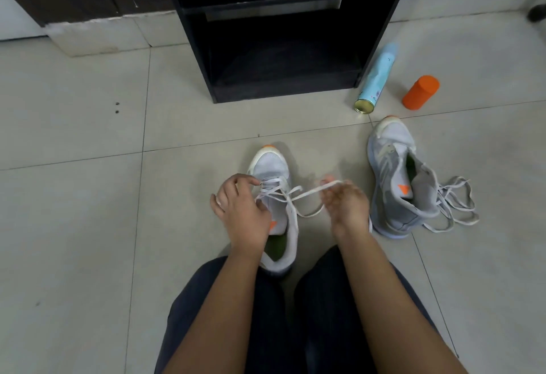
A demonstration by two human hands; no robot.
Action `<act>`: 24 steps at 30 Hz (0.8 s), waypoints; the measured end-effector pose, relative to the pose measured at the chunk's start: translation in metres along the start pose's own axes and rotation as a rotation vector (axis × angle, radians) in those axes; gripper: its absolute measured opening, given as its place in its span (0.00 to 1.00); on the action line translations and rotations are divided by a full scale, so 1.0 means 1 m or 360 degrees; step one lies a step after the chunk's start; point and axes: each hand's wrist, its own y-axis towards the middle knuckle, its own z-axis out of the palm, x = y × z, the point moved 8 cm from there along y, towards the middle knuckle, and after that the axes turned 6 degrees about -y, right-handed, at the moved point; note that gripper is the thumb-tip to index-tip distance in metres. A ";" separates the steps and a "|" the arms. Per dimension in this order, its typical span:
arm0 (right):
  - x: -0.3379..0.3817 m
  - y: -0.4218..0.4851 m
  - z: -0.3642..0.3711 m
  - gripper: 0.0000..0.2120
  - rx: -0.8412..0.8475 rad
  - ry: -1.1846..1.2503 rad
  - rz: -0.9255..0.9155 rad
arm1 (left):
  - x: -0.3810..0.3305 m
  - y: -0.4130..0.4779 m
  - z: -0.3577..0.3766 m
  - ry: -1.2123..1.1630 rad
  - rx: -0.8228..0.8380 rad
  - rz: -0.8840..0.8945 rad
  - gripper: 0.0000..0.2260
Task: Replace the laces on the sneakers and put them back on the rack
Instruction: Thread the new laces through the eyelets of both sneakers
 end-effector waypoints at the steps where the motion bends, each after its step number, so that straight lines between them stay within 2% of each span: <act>1: 0.016 0.003 -0.011 0.11 -0.0104 0.0142 -0.0098 | 0.000 0.000 -0.003 -0.0044 -0.0042 -0.0003 0.19; 2: 0.030 0.004 -0.020 0.11 -0.0184 0.0088 -0.0212 | -0.001 0.000 -0.004 -0.0110 -0.0057 0.0006 0.19; 3: 0.041 0.001 -0.025 0.10 -0.0233 -0.0138 -0.0330 | -0.002 -0.001 -0.006 -0.0177 -0.0054 0.0014 0.19; 5: 0.049 -0.005 -0.018 0.09 -0.0197 -0.0958 -0.0556 | -0.001 -0.001 -0.012 -0.0280 -0.0032 -0.0020 0.19; 7: 0.027 -0.003 0.001 0.09 0.0064 -0.2061 -0.0713 | 0.006 -0.003 -0.016 -0.0420 0.0074 -0.0177 0.18; 8: 0.013 -0.003 0.010 0.10 0.0201 -0.2449 -0.0776 | 0.012 -0.007 -0.016 -0.0485 0.0150 -0.0279 0.17; 9: 0.003 -0.004 0.019 0.10 0.0328 -0.2649 -0.0840 | 0.017 -0.012 -0.015 -0.0535 0.0215 -0.0373 0.16; 11: -0.005 -0.012 0.036 0.10 0.0499 -0.2608 -0.0929 | 0.026 -0.020 -0.010 -0.0603 0.0302 -0.0483 0.14; 13: -0.010 -0.016 0.044 0.07 0.0570 -0.2475 -0.0924 | 0.027 -0.022 -0.004 -0.0621 0.0352 -0.0478 0.13; 17: -0.017 -0.010 0.033 0.02 0.0557 -0.2341 -0.0585 | 0.025 -0.011 0.006 -0.0502 0.0402 -0.0426 0.08; 19: 0.003 -0.003 0.016 0.06 0.0308 -0.2300 -0.0544 | 0.027 -0.009 0.008 -0.0468 0.0406 -0.0411 0.04; 22: 0.050 0.003 -0.024 0.10 -0.0325 -0.2340 -0.0557 | 0.030 -0.008 0.007 -0.0461 0.0381 -0.0420 0.04; 24: 0.054 0.007 -0.036 0.13 -0.0457 -0.2614 -0.0497 | 0.031 -0.008 0.008 -0.0491 0.0382 -0.0445 0.04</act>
